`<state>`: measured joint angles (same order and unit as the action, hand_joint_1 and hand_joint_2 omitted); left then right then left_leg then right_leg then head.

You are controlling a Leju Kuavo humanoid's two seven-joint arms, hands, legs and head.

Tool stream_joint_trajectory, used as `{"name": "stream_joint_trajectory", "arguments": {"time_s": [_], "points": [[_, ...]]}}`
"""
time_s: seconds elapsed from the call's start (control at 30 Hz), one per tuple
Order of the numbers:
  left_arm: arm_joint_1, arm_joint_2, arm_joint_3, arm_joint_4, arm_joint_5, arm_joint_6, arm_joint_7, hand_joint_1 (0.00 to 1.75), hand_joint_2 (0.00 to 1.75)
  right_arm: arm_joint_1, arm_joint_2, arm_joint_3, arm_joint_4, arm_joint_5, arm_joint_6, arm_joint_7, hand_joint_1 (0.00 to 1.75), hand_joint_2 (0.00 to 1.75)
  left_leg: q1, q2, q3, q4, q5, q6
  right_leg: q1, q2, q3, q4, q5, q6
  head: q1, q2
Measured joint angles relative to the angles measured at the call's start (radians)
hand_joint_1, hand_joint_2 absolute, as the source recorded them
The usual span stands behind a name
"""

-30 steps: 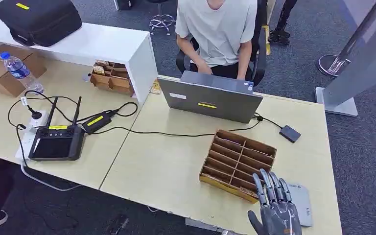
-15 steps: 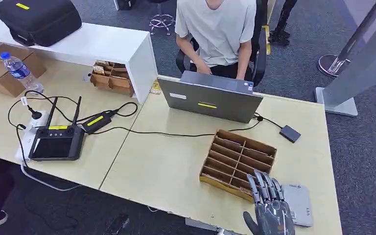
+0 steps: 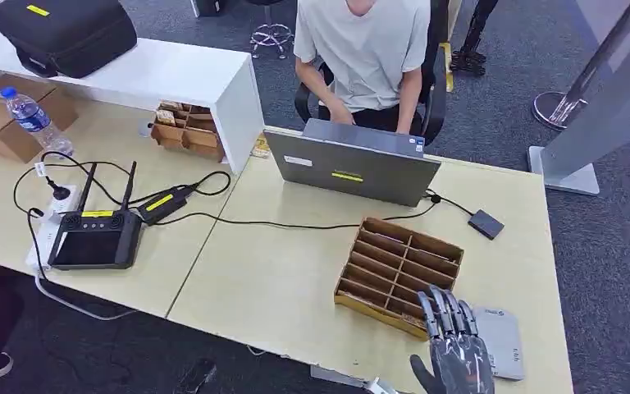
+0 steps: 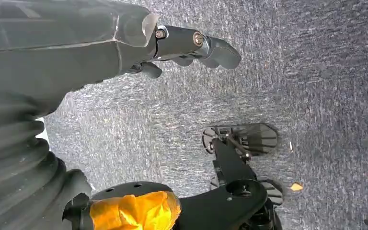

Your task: Pass the card to the sensor for recognition and then transmit it.

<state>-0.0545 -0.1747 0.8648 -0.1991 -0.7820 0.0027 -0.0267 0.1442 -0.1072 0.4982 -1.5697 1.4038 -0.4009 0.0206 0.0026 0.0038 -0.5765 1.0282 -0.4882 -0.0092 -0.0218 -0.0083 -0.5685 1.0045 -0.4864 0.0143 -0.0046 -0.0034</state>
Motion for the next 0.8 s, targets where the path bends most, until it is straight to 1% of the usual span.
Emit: {"name": "stream_joint_trajectory", "arguments": {"time_s": [0.5,0.8], "points": [[0.000,-0.003,0.007,0.000,-0.002,0.003,0.000,0.00,1.75,-0.011,0.022,-0.029,0.061,0.000,-0.006,0.001,0.00,1.75,0.000,0.000,0.000,0.000,0.000,0.000,0.000,0.000,0.000,0.000,0.000,0.000,0.000,0.000],[0.000,-0.004,0.008,0.000,-0.002,0.003,0.000,0.00,1.75,-0.013,0.033,-0.047,0.075,0.000,-0.009,0.001,0.00,1.75,0.000,0.000,0.000,0.000,0.000,0.000,0.000,0.000,0.000,0.000,0.000,0.000,0.000,0.000]]}}
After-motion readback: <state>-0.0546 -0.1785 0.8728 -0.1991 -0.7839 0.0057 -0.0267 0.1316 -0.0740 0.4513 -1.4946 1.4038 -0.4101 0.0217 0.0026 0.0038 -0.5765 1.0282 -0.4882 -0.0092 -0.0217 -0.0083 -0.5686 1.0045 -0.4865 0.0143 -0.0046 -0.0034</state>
